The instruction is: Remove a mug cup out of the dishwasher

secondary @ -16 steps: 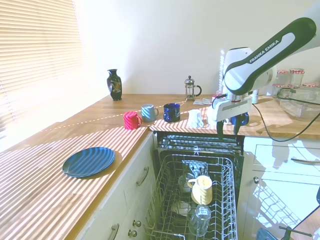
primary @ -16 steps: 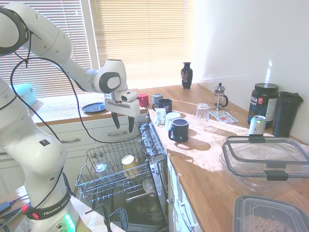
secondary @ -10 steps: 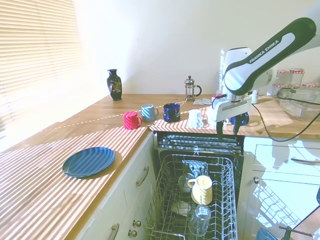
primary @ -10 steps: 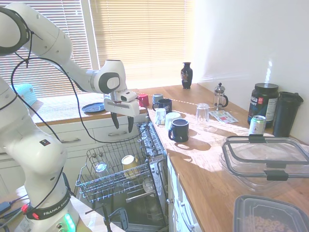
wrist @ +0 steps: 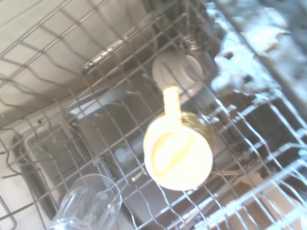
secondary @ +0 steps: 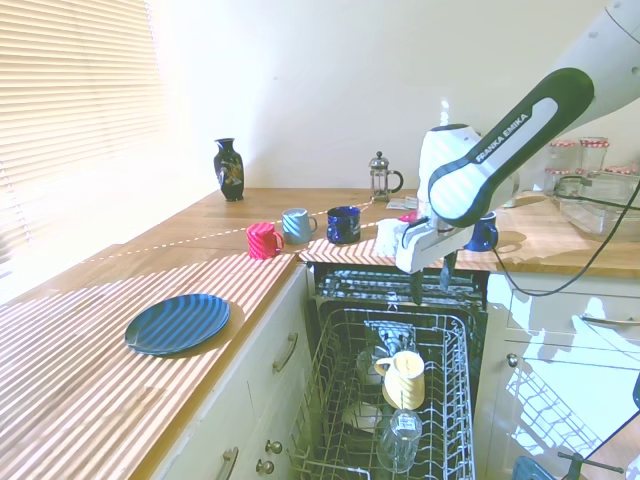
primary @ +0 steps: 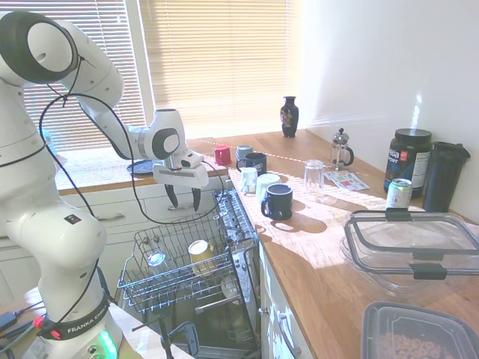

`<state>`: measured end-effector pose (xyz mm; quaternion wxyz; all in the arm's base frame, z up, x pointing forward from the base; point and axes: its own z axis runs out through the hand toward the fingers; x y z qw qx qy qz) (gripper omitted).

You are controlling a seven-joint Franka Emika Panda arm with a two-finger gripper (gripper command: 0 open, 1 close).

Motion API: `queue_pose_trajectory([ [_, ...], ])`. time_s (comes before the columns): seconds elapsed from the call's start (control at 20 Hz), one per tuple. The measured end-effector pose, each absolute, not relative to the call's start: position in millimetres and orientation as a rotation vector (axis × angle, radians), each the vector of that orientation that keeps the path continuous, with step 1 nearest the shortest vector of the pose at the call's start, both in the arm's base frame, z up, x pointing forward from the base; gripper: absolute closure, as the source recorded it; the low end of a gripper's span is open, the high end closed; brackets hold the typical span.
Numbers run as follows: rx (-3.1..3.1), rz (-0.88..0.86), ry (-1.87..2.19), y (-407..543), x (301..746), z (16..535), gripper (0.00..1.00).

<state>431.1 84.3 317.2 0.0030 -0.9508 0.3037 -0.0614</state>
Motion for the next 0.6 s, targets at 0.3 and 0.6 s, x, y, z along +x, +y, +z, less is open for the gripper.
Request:
queue_pose_trajectory([
  [0.3, -3.07, -0.204, 0.826, 122, 435, 283, 0.0],
  [0.6, -3.147, -0.211, 0.733, 159, 452, 250, 0.0],
])
